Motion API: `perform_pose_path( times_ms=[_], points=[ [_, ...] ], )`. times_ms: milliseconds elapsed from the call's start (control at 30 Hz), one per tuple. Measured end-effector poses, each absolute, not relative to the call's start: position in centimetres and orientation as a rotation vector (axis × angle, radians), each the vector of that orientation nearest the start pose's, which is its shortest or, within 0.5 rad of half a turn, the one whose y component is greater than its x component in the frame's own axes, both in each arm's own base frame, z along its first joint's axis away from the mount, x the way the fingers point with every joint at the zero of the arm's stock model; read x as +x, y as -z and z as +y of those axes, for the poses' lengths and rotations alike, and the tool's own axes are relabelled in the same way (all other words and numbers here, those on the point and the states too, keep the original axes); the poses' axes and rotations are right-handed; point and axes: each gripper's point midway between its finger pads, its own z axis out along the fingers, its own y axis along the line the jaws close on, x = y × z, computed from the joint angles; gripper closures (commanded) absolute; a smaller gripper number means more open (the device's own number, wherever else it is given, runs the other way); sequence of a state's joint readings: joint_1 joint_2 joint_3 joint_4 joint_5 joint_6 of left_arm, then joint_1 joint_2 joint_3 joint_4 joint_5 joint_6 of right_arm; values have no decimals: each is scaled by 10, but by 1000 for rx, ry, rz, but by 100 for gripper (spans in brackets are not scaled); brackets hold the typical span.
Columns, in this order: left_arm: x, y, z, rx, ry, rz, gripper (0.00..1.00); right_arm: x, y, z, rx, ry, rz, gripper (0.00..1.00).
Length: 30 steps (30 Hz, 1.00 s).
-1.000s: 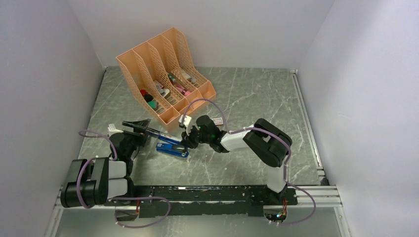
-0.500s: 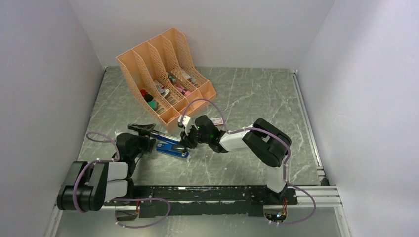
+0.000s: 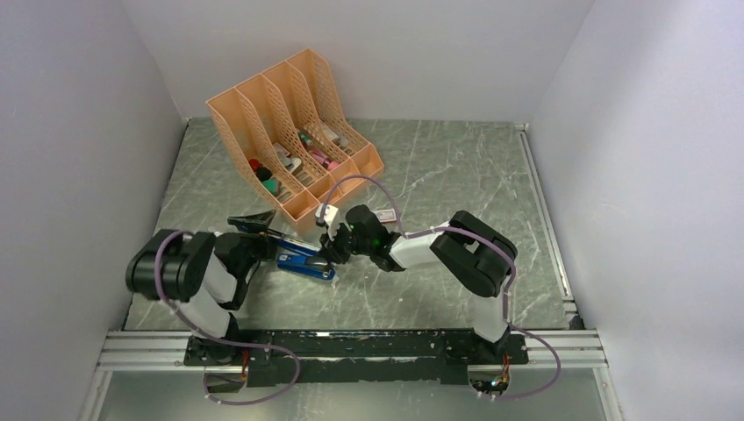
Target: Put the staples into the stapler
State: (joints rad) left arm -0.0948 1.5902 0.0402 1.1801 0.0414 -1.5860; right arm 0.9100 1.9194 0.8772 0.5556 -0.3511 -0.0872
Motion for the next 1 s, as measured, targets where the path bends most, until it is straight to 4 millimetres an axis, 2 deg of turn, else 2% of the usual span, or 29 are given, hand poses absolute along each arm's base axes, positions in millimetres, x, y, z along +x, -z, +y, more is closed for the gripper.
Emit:
perform_pose_path(
  times_ms=[333,800,1000],
  points=[
    [333,-42,-75,-1353,1120,1498,1,253,-31,412,-1199,-836,1769,100],
    [330,-42,-70,-1318,1092,1514,22,253,-31,414,-1202,-842,1763,100],
    [324,-39,-69,-1269,1048,1549,26,250,-31,415,-1216,-856,1757,100]
  ],
)
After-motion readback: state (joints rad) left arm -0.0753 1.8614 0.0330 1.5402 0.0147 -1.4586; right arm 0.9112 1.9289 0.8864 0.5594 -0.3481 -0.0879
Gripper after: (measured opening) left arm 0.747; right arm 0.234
